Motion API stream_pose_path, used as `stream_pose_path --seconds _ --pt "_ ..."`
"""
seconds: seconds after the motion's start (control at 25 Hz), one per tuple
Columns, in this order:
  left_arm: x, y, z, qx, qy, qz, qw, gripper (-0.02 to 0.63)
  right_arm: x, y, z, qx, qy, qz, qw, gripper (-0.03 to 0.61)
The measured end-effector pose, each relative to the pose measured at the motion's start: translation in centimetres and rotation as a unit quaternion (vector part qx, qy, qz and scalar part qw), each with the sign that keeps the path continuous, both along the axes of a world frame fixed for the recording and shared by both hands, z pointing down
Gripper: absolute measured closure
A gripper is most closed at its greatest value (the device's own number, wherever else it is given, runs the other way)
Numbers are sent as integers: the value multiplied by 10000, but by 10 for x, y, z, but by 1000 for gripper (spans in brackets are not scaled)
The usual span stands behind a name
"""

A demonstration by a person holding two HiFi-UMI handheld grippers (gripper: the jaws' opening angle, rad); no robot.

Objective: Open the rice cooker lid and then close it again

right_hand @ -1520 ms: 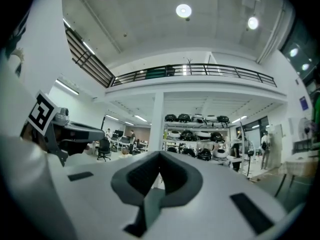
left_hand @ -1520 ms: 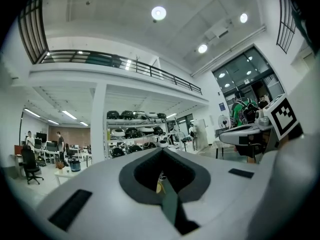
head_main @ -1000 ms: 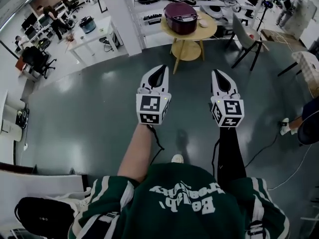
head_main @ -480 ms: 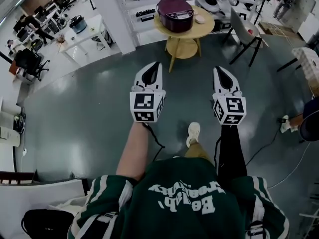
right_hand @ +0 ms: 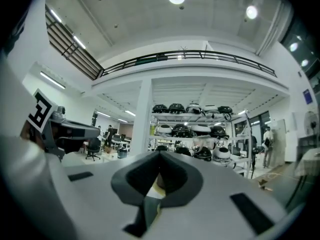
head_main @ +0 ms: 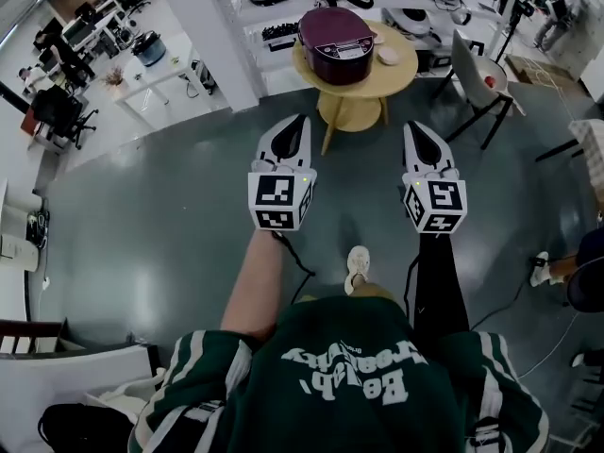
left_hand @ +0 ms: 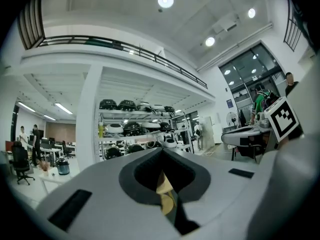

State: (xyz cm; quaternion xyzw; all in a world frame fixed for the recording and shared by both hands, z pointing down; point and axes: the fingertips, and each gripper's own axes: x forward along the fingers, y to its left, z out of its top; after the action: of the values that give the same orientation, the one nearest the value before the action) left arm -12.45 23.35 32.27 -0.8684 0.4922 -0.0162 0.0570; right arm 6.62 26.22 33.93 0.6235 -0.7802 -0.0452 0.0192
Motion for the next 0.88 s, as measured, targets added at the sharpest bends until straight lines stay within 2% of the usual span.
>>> stream_pose_path --seconds 0.4,0.88 --pt "68 -126 -8 68 -54 -243 9997 614 55 -142 -11 31 -4 -433 9991 572" --pt "97 -208 -8 109 -198 -373 9990 614 67 -231 -3 -42 -38 -874 9962 574"
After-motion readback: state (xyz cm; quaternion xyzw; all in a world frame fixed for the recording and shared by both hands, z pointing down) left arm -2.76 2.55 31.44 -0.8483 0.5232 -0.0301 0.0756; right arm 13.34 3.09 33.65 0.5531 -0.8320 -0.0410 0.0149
